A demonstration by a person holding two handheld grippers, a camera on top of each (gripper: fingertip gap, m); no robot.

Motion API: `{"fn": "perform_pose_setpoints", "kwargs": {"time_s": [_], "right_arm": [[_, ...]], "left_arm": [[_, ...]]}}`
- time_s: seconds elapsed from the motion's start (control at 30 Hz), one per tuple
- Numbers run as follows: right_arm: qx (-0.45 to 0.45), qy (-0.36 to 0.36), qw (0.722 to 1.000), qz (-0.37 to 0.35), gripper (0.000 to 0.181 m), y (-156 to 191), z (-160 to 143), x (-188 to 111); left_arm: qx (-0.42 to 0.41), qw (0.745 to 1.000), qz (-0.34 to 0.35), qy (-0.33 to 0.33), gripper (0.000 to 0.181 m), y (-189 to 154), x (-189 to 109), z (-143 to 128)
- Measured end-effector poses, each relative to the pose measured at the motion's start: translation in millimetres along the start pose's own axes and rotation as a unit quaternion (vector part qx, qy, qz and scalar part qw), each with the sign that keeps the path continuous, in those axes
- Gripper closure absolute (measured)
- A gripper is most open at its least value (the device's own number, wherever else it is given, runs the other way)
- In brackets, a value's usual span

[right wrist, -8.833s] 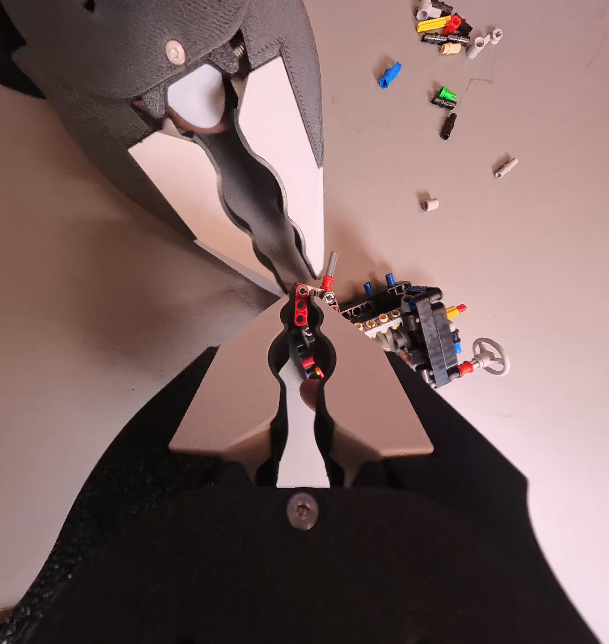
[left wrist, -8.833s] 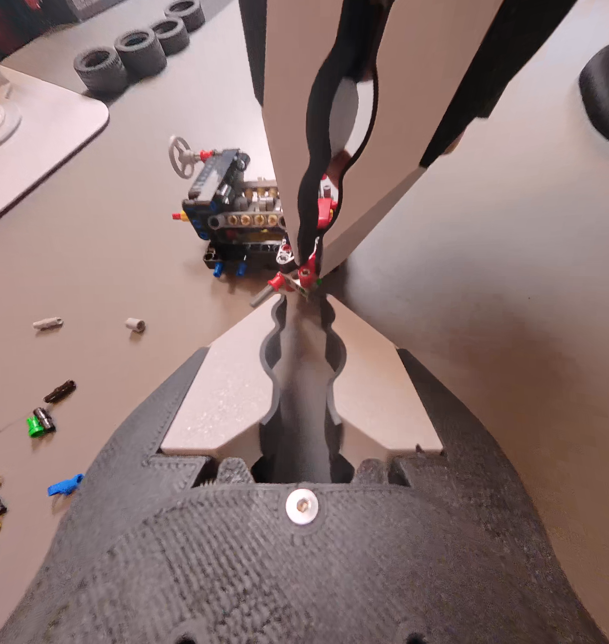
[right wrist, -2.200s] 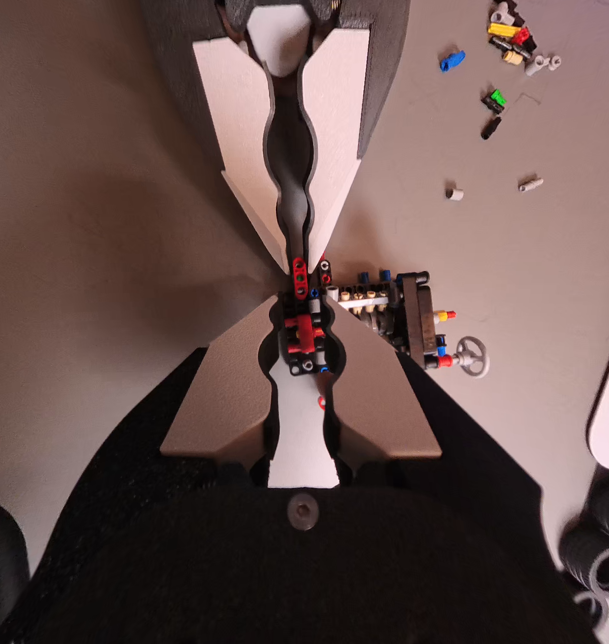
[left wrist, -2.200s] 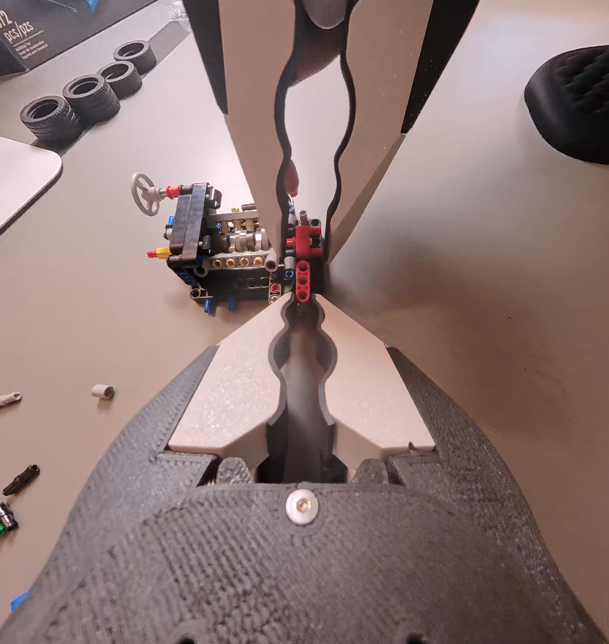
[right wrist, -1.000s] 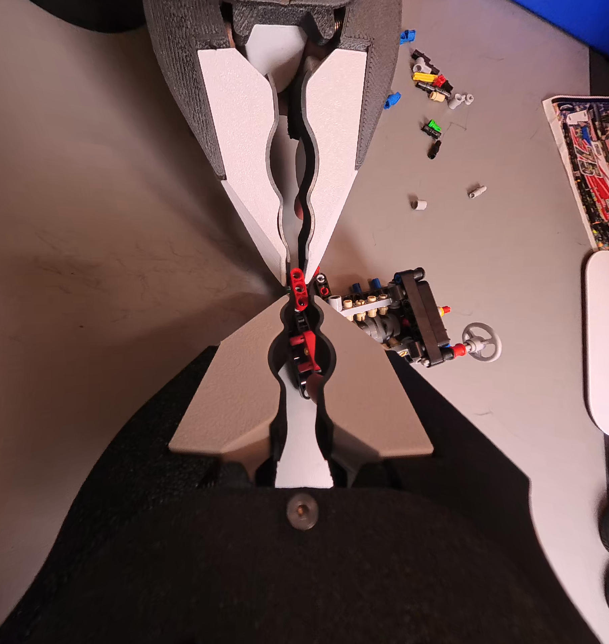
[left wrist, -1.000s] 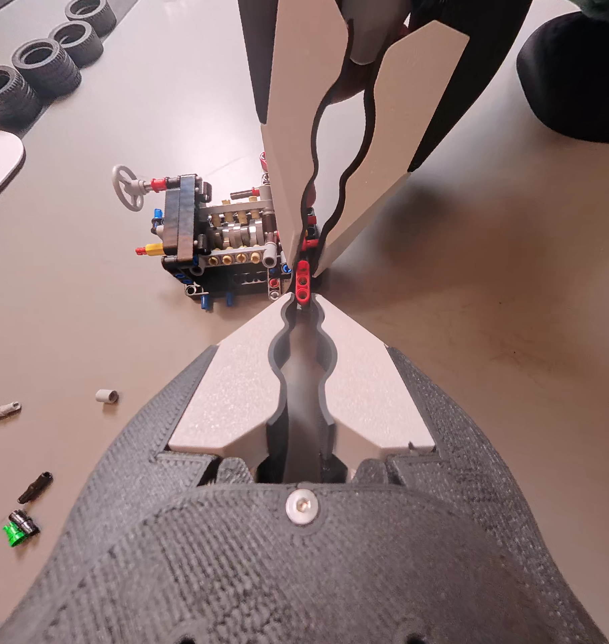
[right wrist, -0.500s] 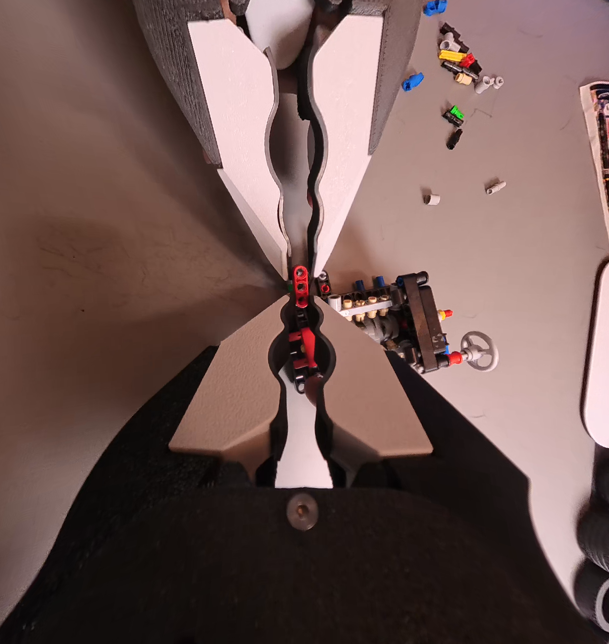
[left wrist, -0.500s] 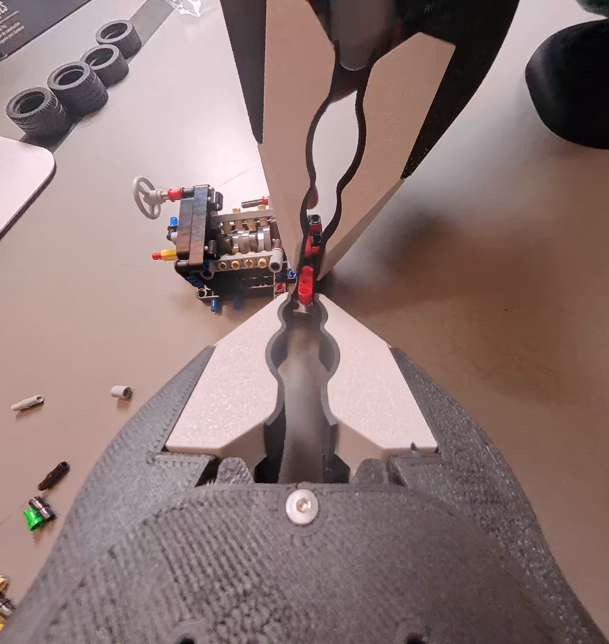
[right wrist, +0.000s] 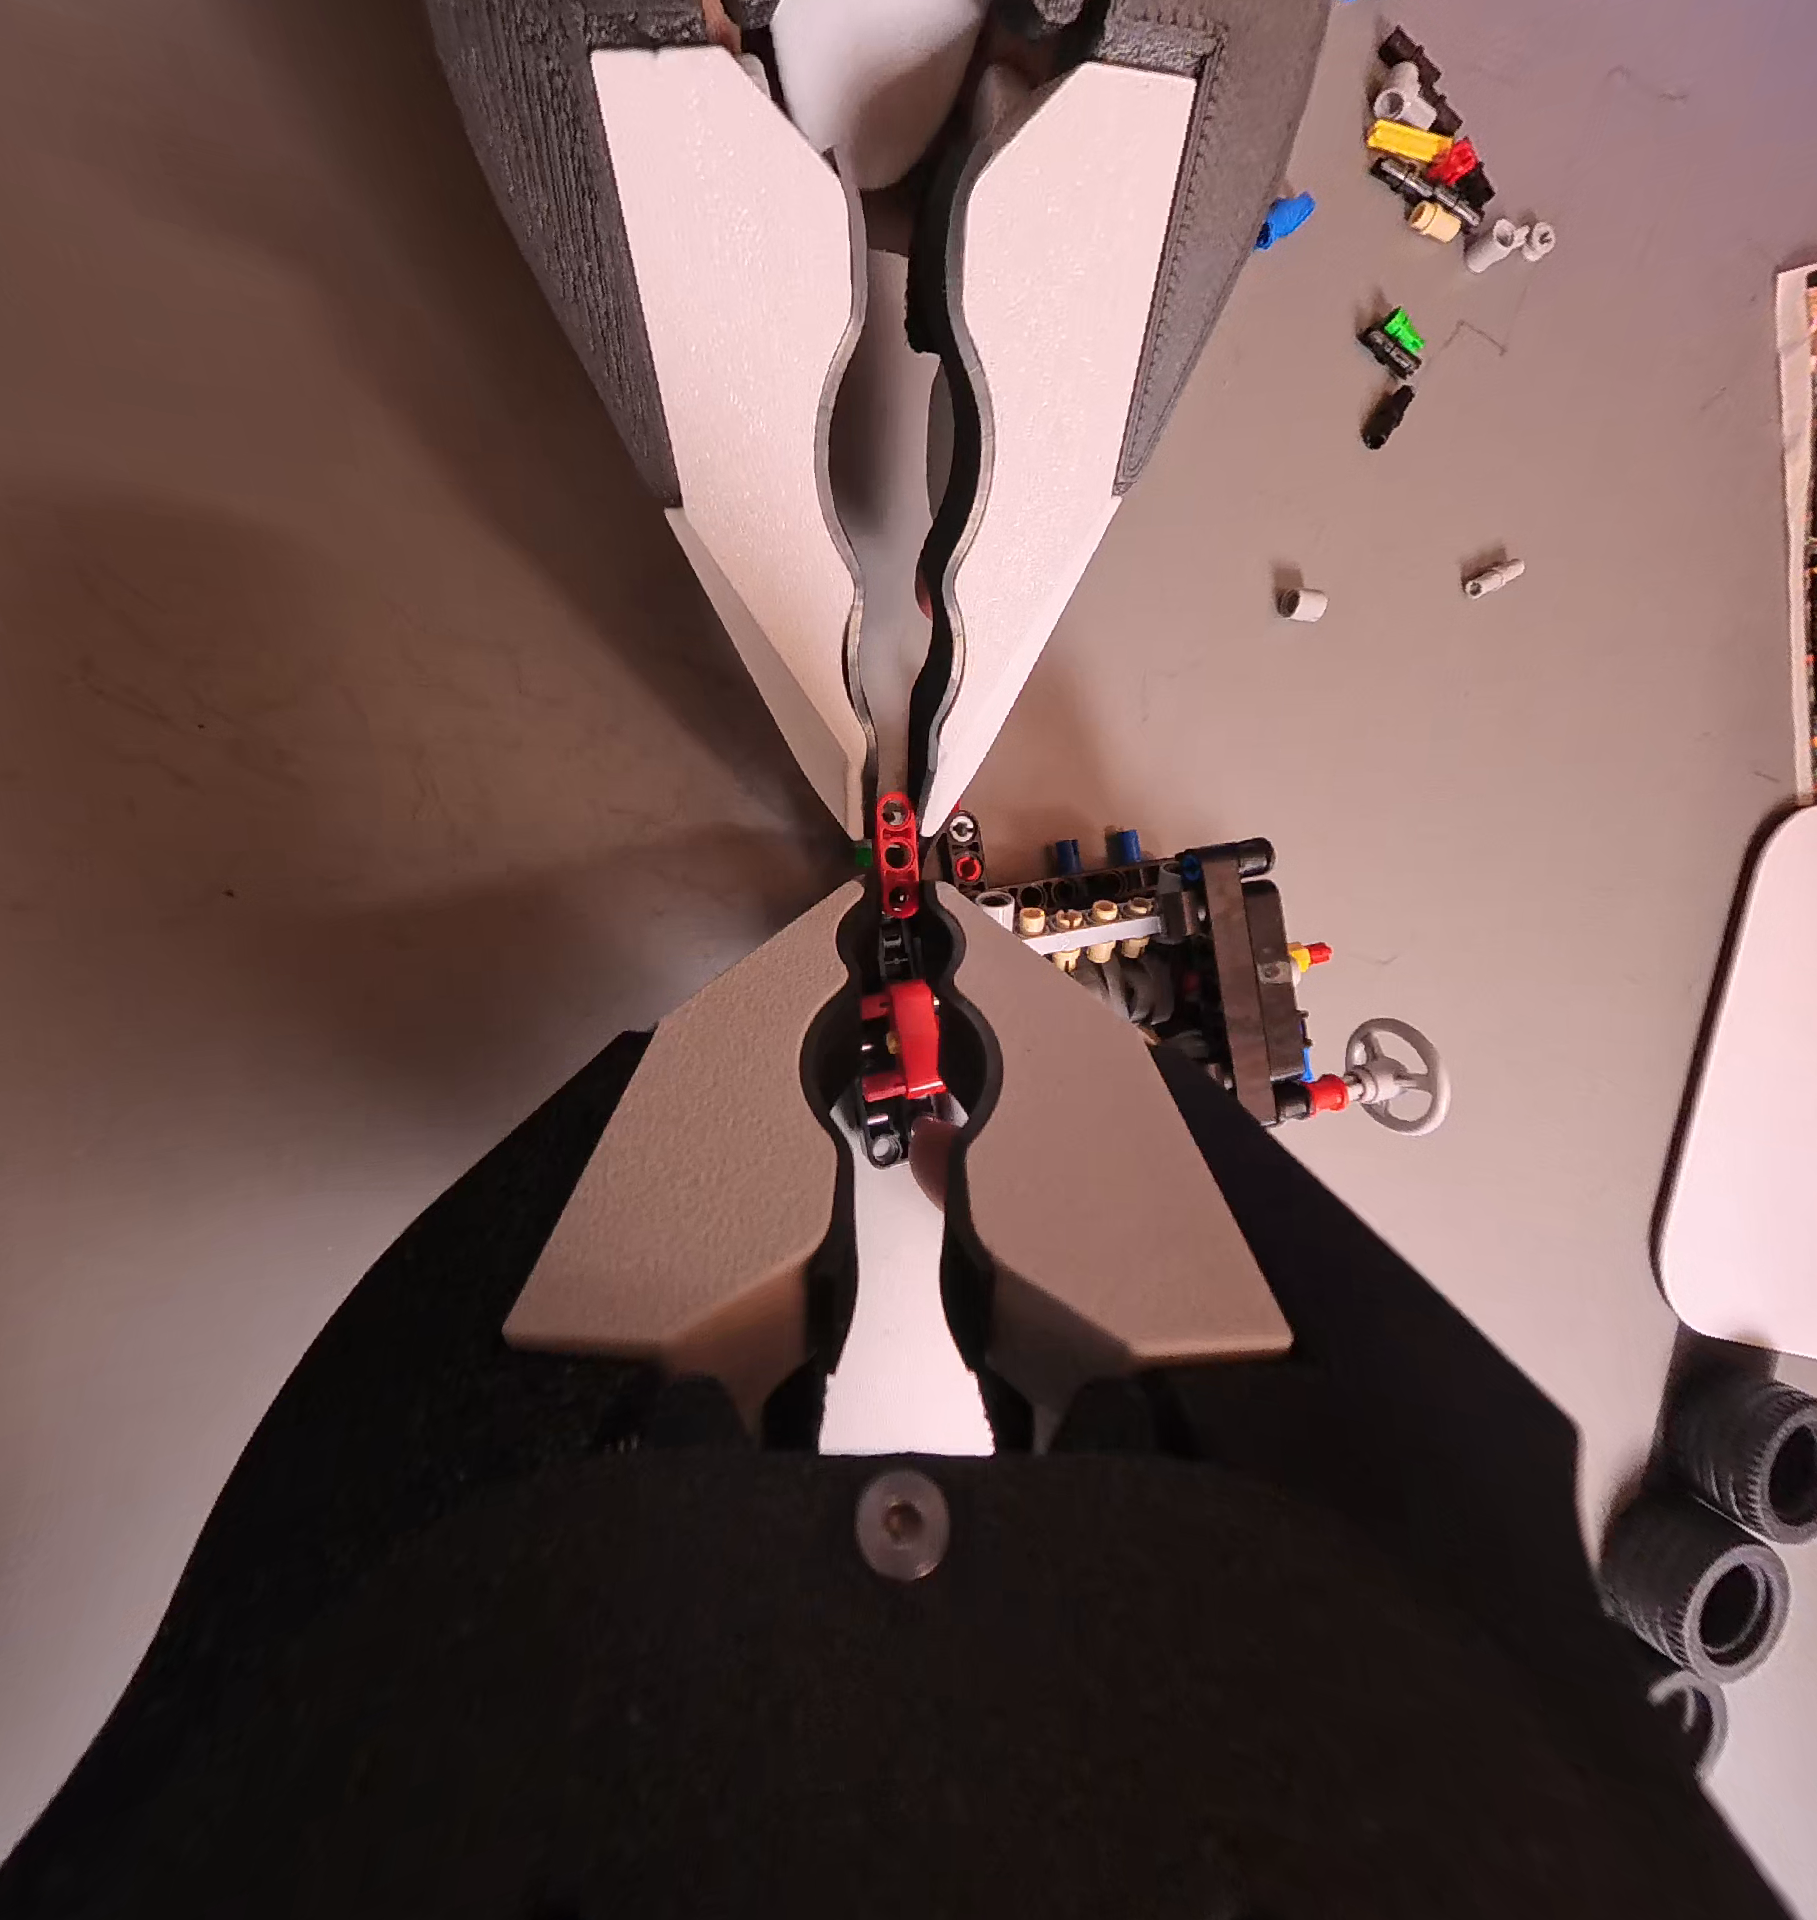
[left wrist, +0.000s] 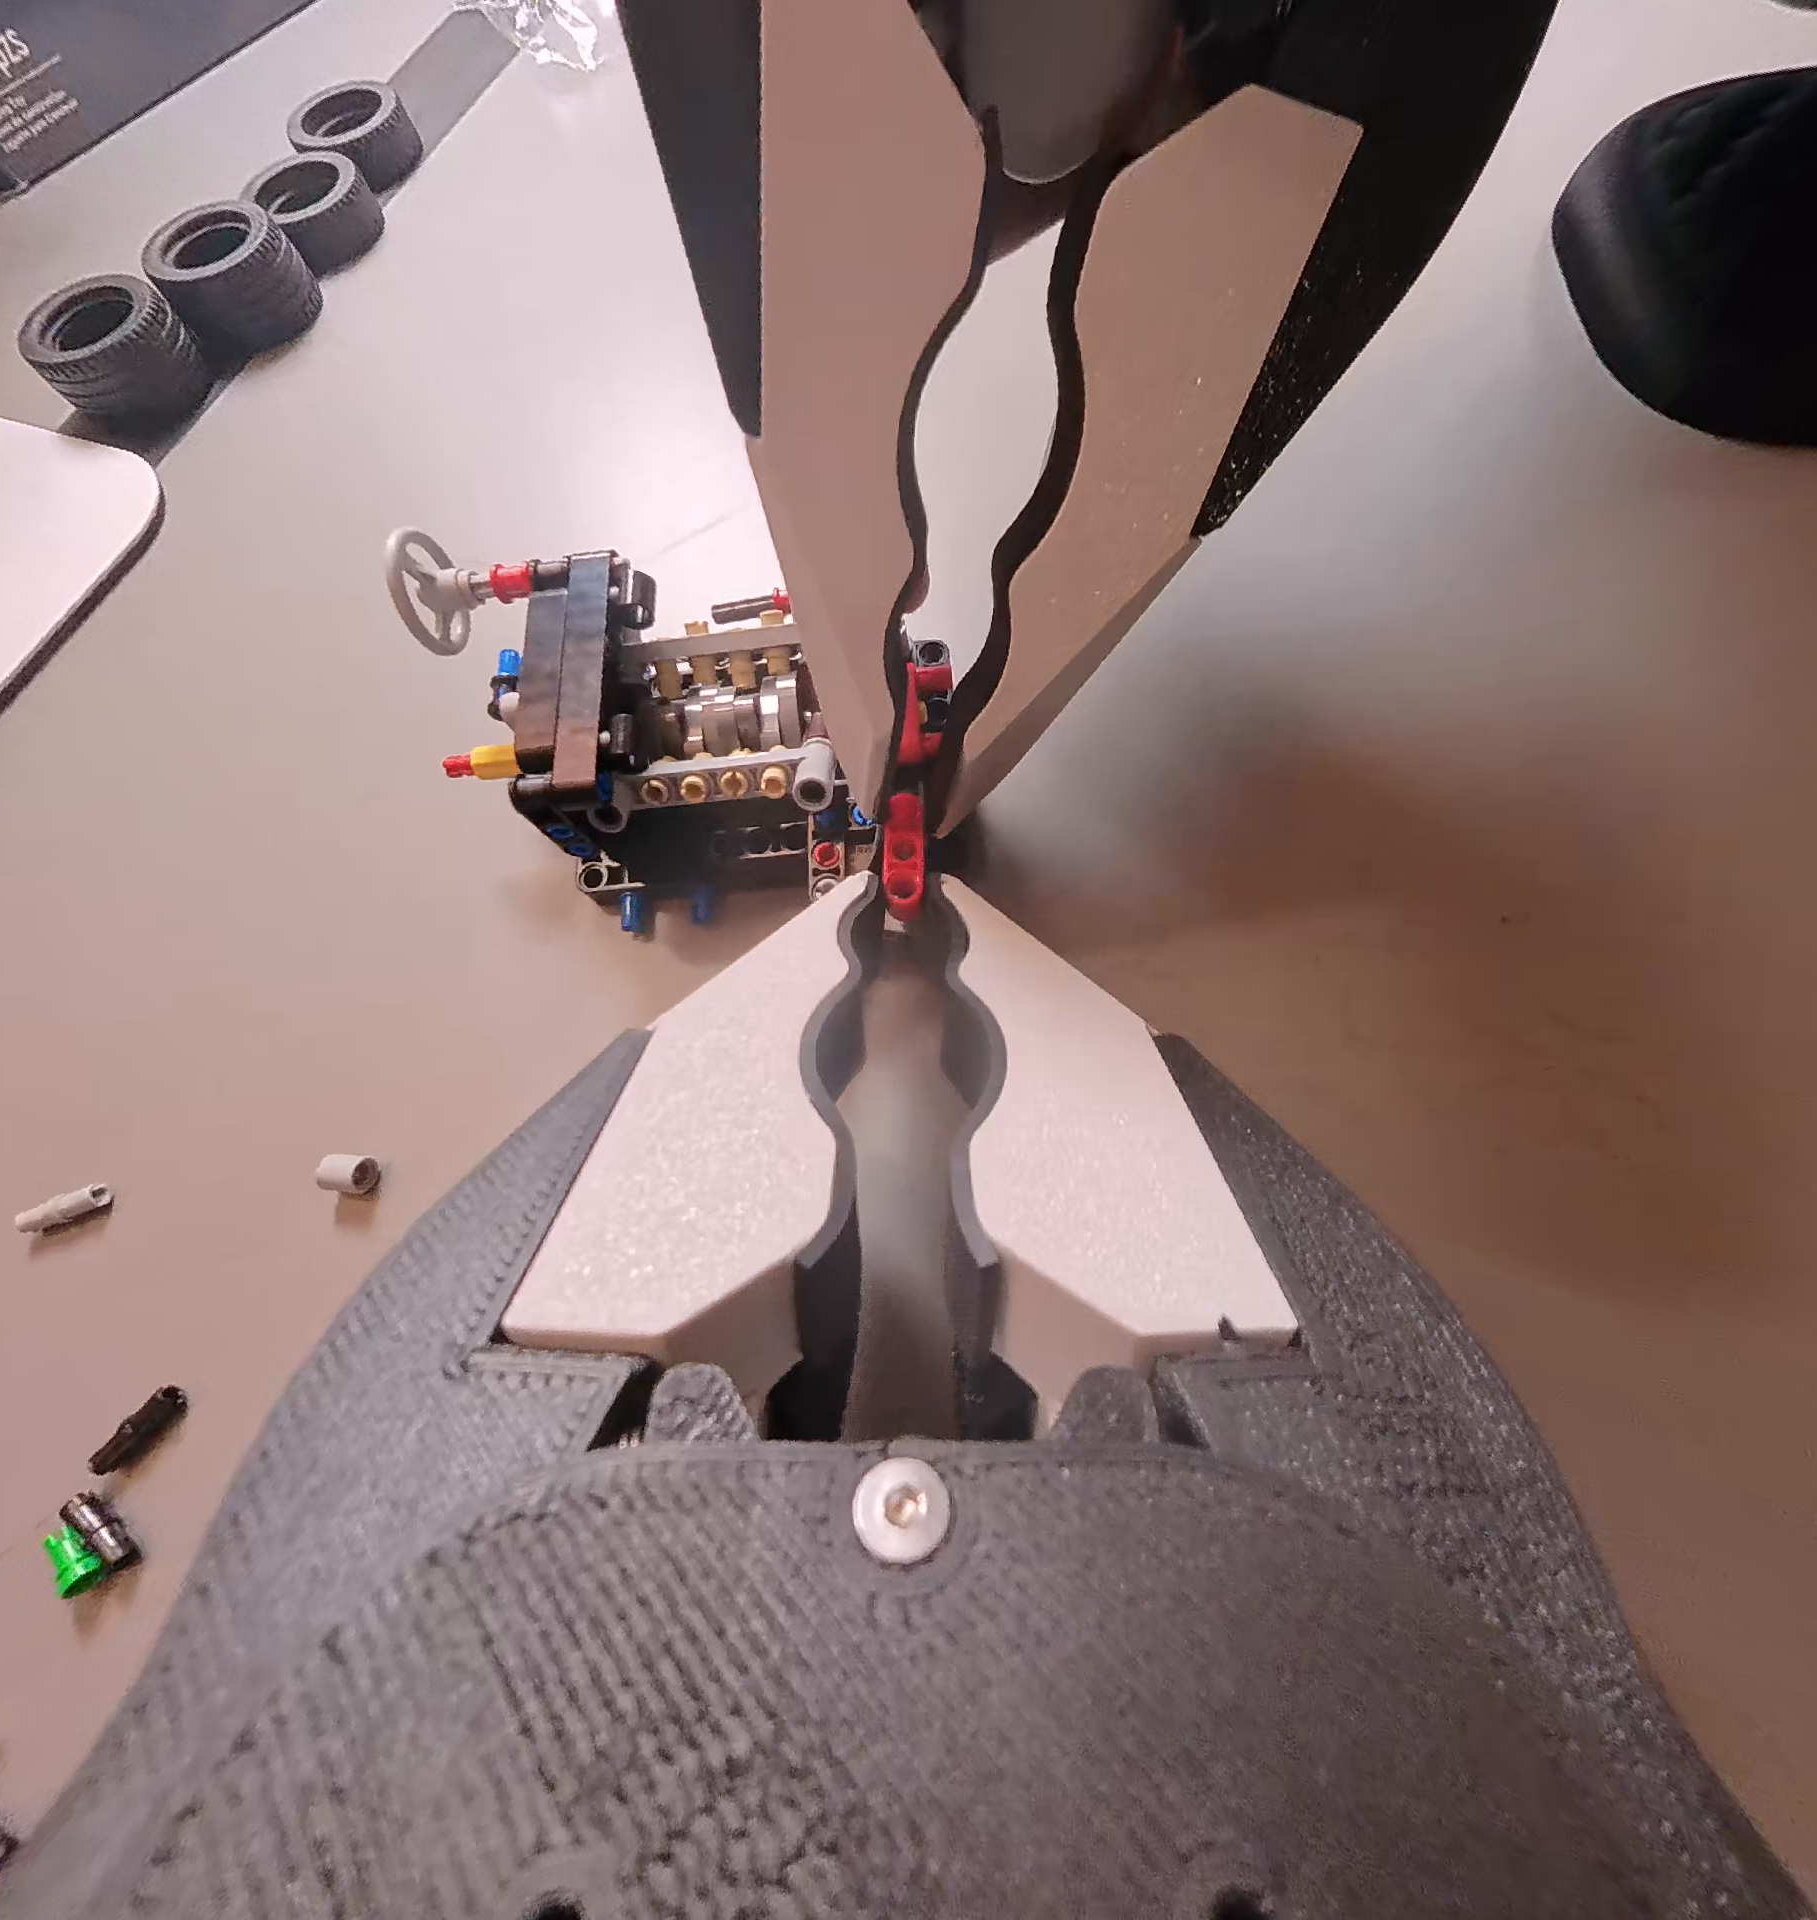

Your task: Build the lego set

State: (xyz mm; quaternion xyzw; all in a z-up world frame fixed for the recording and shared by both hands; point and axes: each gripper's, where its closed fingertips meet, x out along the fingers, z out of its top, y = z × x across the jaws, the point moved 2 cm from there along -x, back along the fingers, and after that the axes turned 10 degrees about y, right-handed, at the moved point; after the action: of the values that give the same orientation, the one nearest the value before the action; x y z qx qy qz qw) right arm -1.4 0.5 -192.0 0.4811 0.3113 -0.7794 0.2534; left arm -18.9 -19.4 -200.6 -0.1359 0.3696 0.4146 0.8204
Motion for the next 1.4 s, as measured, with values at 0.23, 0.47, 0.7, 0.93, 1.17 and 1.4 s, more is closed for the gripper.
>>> {"fn": "perform_pose_setpoints", "kwargs": {"time_s": [0.23, 0.47, 0.7, 0.93, 1.17, 1.4], "right_arm": [[0.034, -0.029, 0.999, 0.02, 0.176, 0.7, -1.3, 0.0], [0.051, -0.041, 0.998, 0.026, 0.176, 0.6, -2.3, 0.7], [0.067, -0.047, 0.996, 0.028, 0.175, 0.9, -3.9, 1.9], [0.058, -0.02, 0.998, 0.029, 0.175, 1.1, -2.6, 2.9], [0.054, 0.003, 0.998, 0.026, 0.175, 1.0, -2.5, 3.1], [0.064, 0.005, 0.997, 0.037, 0.175, 1.0, -4.1, 4.0]], "left_arm": [[-0.002, 1.0, -0.008, -0.001, 0.176, -0.8, 1.4, -0.8], [-0.024, 0.999, -0.029, -0.002, 0.175, -0.4, 2.0, -1.3], [-0.028, 0.999, -0.04, 0.008, 0.175, -0.1, 2.9, -1.8], [-0.024, 0.998, -0.051, 0.01, 0.174, 0.0, 5.4, -4.7], [-0.015, 0.998, -0.054, 0.018, 0.175, 0.2, 5.8, -5.0], [-0.013, 0.997, -0.059, 0.054, 0.175, 0.7, 6.6, -3.6]]}}
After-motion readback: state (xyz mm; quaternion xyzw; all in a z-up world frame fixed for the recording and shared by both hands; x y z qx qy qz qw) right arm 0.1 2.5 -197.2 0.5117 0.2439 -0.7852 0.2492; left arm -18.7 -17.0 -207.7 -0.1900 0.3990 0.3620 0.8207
